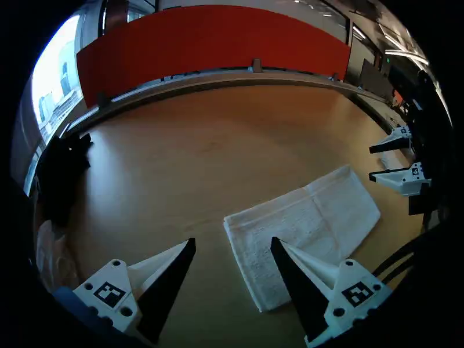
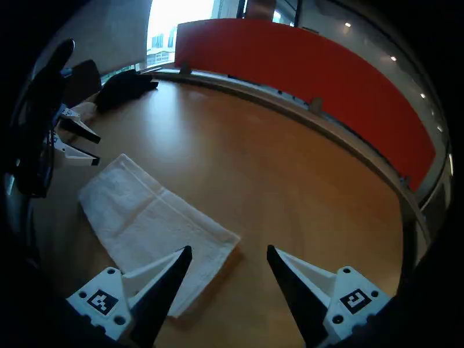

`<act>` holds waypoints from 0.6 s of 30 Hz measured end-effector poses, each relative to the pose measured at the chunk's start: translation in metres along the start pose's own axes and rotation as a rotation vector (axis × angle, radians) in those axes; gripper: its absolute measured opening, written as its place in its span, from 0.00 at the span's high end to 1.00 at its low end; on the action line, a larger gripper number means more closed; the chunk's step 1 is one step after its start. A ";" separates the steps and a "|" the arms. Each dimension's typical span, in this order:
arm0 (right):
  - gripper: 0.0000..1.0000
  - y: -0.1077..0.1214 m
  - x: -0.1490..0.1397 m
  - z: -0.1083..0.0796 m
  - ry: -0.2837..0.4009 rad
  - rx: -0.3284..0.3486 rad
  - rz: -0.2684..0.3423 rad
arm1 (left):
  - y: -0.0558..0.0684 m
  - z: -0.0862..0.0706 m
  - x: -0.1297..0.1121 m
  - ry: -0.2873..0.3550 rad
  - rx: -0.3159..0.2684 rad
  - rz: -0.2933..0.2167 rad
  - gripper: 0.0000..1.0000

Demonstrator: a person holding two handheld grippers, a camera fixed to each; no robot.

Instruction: Fold towel

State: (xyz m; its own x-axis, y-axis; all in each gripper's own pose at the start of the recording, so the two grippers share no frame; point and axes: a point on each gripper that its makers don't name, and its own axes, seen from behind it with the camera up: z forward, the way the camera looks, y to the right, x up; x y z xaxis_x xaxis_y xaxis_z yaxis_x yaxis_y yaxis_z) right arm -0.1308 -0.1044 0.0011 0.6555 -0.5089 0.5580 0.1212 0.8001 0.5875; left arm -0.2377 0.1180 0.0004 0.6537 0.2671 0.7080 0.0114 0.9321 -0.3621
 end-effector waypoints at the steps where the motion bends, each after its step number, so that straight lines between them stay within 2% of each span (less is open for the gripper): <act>1: 0.00 -0.001 -0.001 -0.001 -0.001 0.001 0.002 | 0.000 -0.001 -0.001 0.000 0.000 -0.003 0.04; 9: 0.00 -0.011 -0.008 -0.012 0.003 0.017 0.015 | 0.003 -0.013 -0.008 0.006 0.005 -0.029 0.04; 18: 0.00 -0.027 -0.024 -0.025 0.002 0.040 0.004 | 0.008 -0.034 -0.028 0.000 0.019 -0.063 0.04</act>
State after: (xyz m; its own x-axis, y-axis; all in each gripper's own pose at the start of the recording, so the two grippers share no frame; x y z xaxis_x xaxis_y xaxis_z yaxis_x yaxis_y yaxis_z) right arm -0.1311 -0.1058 -0.0423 0.6570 -0.5052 0.5595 0.0888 0.7889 0.6081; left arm -0.2304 0.1095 -0.0428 0.6524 0.2075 0.7289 0.0386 0.9514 -0.3054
